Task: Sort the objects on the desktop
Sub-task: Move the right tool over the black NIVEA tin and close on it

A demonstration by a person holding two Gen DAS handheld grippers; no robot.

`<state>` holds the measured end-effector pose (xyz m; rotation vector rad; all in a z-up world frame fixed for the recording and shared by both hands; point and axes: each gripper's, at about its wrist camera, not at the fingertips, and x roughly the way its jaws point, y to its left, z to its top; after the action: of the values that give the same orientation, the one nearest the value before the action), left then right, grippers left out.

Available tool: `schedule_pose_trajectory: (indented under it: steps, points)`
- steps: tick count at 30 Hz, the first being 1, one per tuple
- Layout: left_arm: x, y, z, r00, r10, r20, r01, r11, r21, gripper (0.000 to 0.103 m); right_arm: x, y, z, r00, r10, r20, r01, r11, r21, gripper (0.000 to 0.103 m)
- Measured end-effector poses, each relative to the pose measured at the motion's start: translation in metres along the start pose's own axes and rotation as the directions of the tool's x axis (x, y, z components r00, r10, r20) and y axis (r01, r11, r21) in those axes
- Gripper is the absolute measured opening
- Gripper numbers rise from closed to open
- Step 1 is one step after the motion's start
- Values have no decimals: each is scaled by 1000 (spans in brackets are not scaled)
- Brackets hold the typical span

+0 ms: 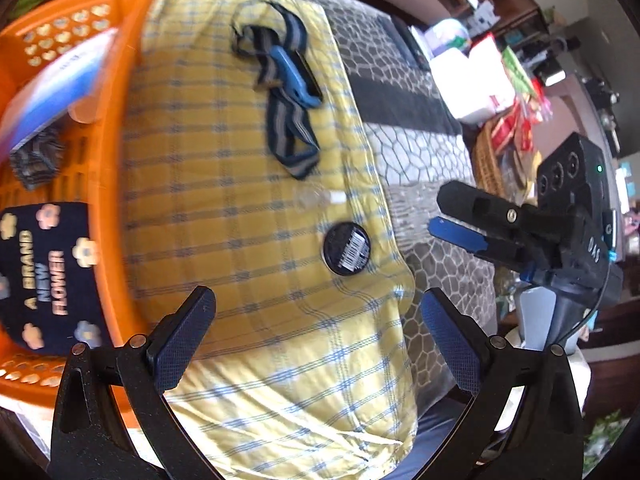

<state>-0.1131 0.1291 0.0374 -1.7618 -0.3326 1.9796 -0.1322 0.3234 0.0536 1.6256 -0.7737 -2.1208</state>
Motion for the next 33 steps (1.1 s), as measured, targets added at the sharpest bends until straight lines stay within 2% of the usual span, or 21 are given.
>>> schedule_pose_trajectory:
  steps: [2,3,5,8,11,14,18,22,26,30,33]
  points:
    - [17,-7,0,1000,6,-25,-6,1000,6,103,4,-16,0,999,47,-10,-47,998,43,103]
    - [21,-12,0,999,45,-14,-44,999,29,103,7,-24,0,997,72,-14,-71,995,67,103]
    - [34,-21,2,999,30,-43,-28,998,49,103,13,-41,0,993,116,-19,-113,987,116,103]
    - [44,-27,5,997,67,-40,-65,996,54,102,20,-54,1,993,115,-34,-109,985,132,103]
    - [40,-26,11,996,88,-10,-88,995,48,103,23,-61,0,998,56,-39,-52,995,89,103]
    - [27,-15,15,1000,18,19,-18,1000,0,102,21,-66,-2,999,-2,-36,4,999,45,103]
    - [10,-7,21,998,-3,56,5,1000,-26,103,27,-60,-7,995,-93,-42,90,995,-52,103]
    - [2,-3,24,998,1,67,1,1000,-31,103,46,-42,-15,967,-245,-67,229,955,-190,103]
    - [-1,2,24,998,-6,70,9,999,-45,103,64,-27,-21,949,-305,-84,277,930,-243,103]
    - [-6,11,20,997,-14,77,19,998,-53,103,82,-13,-25,912,-402,-80,361,880,-307,103]
    - [-7,18,18,997,-18,75,22,998,-55,103,93,-11,-27,895,-432,-113,377,867,-325,103]
